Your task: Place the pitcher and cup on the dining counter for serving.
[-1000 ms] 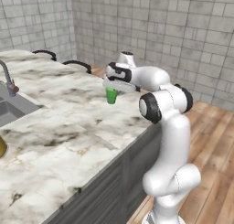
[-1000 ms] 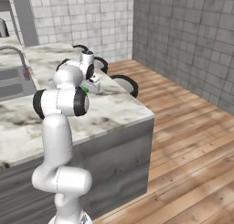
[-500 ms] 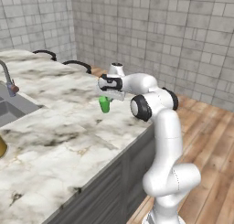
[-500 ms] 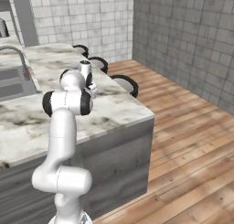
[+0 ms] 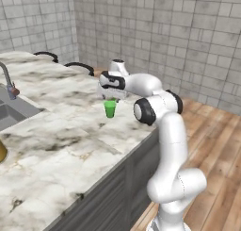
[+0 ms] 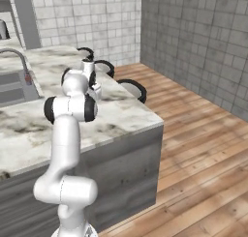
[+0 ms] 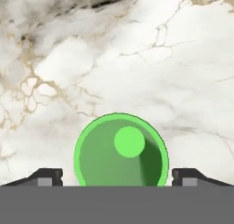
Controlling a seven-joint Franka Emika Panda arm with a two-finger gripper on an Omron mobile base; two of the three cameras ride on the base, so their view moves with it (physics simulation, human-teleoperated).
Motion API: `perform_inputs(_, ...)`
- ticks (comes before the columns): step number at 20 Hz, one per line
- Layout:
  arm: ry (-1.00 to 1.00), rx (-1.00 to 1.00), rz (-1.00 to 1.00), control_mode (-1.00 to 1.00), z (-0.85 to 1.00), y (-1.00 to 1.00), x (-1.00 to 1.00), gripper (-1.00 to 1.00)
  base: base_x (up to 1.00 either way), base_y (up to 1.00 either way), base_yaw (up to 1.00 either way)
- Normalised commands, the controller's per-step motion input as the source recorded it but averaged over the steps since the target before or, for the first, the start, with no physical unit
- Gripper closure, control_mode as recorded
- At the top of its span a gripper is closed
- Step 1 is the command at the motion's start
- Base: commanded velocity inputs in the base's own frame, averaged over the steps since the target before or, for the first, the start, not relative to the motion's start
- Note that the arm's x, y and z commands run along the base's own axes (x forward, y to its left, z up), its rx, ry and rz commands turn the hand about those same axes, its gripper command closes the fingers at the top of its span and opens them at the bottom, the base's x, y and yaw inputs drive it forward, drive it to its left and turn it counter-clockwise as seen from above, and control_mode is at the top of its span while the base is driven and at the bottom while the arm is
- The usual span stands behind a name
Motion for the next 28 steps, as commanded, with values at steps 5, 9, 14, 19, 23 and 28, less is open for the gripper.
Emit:
perform_inputs(5, -0.06, 0.0, 0.01, -1.0, 0.61, -0.2, -0.9, -1.0, 0.0, 0.0, 0.0)
perform_inputs(9, -0.04, 0.0, 0.05, -1.0, 0.17, -0.39, -1.0, -1.0, 0.0, 0.0, 0.0)
perform_inputs(14, -0.04, 0.0, 0.1, -1.0, -0.01, -0.47, -1.0, -1.0, 0.0, 0.0, 0.0)
perform_inputs(19, -0.13, -0.03, 0.18, -1.0, -0.15, -0.4, -1.0, -1.0, 0.0, 0.0, 0.0)
perform_inputs(23, -0.21, -0.05, 0.2, -1.0, -0.03, -0.47, -1.0, -1.0, 0.0, 0.0, 0.0)
perform_inputs(28, -0.24, -0.06, 0.27, -1.0, 0.0, -0.2, -1.0, -1.0, 0.0, 0.0, 0.0)
